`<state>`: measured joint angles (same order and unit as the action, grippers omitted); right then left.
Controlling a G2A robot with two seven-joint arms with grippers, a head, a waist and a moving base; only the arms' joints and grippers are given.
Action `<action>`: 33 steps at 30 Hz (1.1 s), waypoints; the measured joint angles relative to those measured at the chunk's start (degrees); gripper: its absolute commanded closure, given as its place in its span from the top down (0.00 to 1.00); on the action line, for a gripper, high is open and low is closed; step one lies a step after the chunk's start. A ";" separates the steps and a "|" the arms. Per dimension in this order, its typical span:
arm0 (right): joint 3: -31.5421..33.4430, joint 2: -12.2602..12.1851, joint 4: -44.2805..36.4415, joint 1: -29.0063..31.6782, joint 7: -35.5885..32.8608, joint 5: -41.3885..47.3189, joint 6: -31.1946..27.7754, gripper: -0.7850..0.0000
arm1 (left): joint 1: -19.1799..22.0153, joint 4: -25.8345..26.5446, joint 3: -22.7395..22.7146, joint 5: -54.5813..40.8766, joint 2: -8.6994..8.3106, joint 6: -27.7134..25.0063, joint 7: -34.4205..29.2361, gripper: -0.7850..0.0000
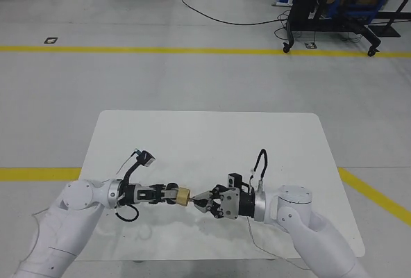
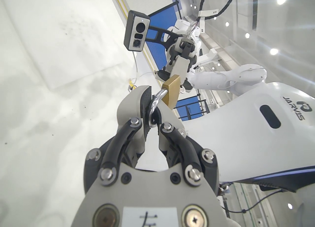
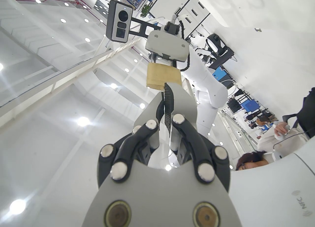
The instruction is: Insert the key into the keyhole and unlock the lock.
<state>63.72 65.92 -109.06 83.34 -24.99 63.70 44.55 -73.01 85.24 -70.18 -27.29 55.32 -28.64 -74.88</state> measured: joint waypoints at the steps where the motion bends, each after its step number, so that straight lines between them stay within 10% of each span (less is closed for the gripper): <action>1: 0.06 0.04 -0.06 0.08 0.63 0.85 0.08 0.00 | -0.37 0.50 -0.22 0.64 -0.03 -0.51 0.93 0.00; 33: -1.02 1.52 2.78 2.25 15.14 25.66 -2.35 0.00 | -9.86 13.69 -4.86 28.30 -0.60 -7.42 28.05 0.00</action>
<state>62.70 67.44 -106.29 85.59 -9.85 89.36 42.20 -82.87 98.92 -75.05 1.01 54.72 -36.06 -46.83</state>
